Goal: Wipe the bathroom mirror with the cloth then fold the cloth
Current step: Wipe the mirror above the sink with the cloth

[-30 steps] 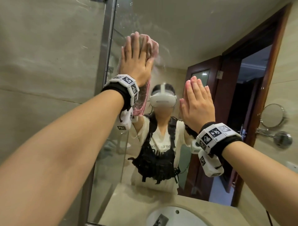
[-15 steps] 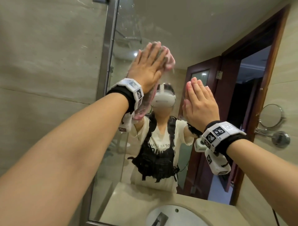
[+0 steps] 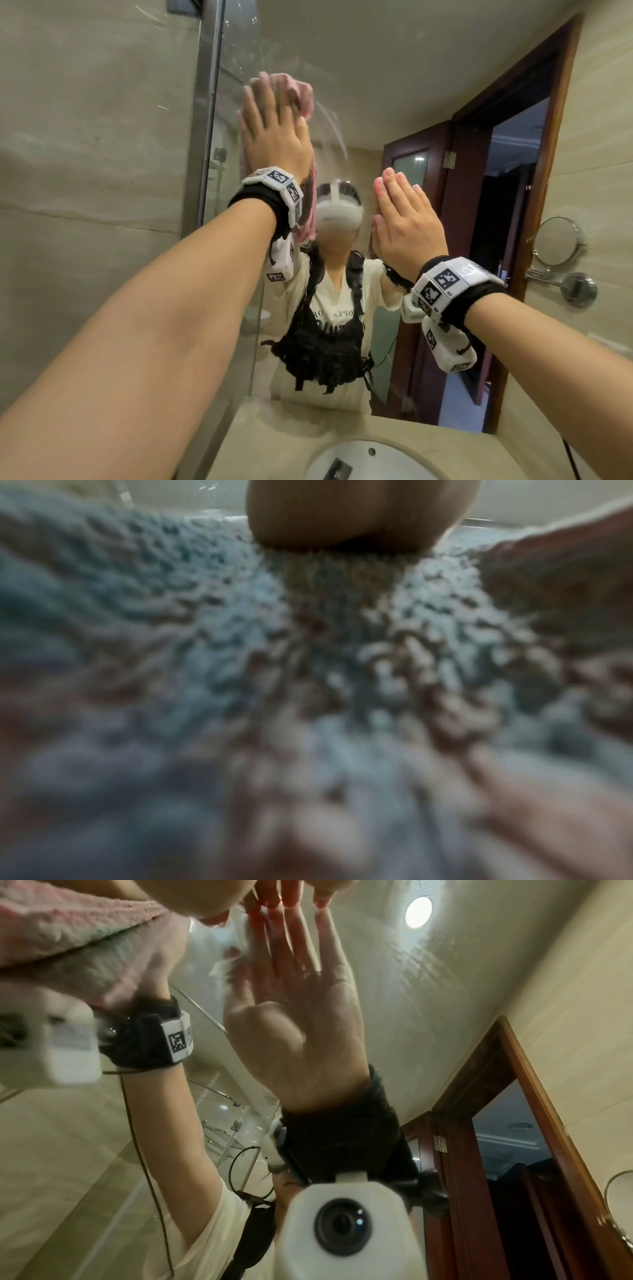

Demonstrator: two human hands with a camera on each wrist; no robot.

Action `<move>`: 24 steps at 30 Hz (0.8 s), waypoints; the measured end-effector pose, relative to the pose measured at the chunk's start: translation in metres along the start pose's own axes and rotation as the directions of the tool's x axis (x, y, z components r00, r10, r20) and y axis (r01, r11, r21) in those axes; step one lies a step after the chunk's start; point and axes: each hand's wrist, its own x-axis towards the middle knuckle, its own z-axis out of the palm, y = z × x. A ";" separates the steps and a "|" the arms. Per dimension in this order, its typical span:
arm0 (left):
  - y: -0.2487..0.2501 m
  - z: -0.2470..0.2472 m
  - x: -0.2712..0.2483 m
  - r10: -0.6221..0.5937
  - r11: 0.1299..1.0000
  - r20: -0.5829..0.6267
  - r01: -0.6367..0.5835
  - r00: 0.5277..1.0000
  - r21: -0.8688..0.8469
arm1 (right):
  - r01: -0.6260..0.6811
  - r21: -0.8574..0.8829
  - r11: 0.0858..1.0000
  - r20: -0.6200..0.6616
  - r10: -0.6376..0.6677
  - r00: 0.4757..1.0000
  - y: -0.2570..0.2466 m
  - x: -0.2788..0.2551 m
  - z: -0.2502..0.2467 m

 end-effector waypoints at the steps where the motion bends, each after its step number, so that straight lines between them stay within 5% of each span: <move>1: 0.005 0.000 0.000 0.095 0.995 0.017 -0.095 0.995 0.006 | 0.019 -0.003 1.000 -0.003 -0.019 1.000 0.002 0.000 -0.001; 5: 0.020 0.004 -0.009 0.488 0.869 0.081 -0.493 0.869 0.048 | 0.081 -0.005 0.997 -0.028 -0.082 0.996 0.010 0.001 -0.005; 11: -0.016 0.011 -0.012 0.772 0.603 0.162 -0.789 0.615 0.118 | 0.076 0.006 0.997 -0.028 -0.075 0.997 0.009 0.000 -0.003; 12: -0.018 0.008 -0.009 0.766 0.606 0.168 -0.784 0.621 0.138 | 0.070 0.005 0.998 -0.033 -0.070 0.997 0.009 0.000 -0.002; 13: -0.020 0.005 -0.004 0.713 0.665 0.168 -0.733 0.680 0.142 | 0.064 0.000 0.998 -0.039 -0.063 0.997 0.008 0.000 -0.002; 15: -0.025 -0.001 0.007 0.463 0.877 0.112 -0.473 0.880 0.091 | 0.055 -0.007 0.998 -0.042 -0.055 0.998 0.007 0.000 -0.001; 17: -0.031 -0.004 0.013 0.199 0.979 0.015 -0.199 0.980 0.040 | 0.050 -0.006 0.999 -0.043 -0.051 0.998 0.005 -0.001 -0.002; 21: -0.025 -0.001 0.014 -0.111 0.994 -0.048 0.109 0.993 -0.025 | 0.038 -0.010 0.999 -0.040 -0.039 0.998 0.005 -0.001 0.001; 24: -0.017 -0.002 0.013 -0.222 0.974 -0.055 0.218 0.974 -0.063 | 0.043 -0.014 0.999 -0.042 -0.044 0.998 0.006 -0.002 0.004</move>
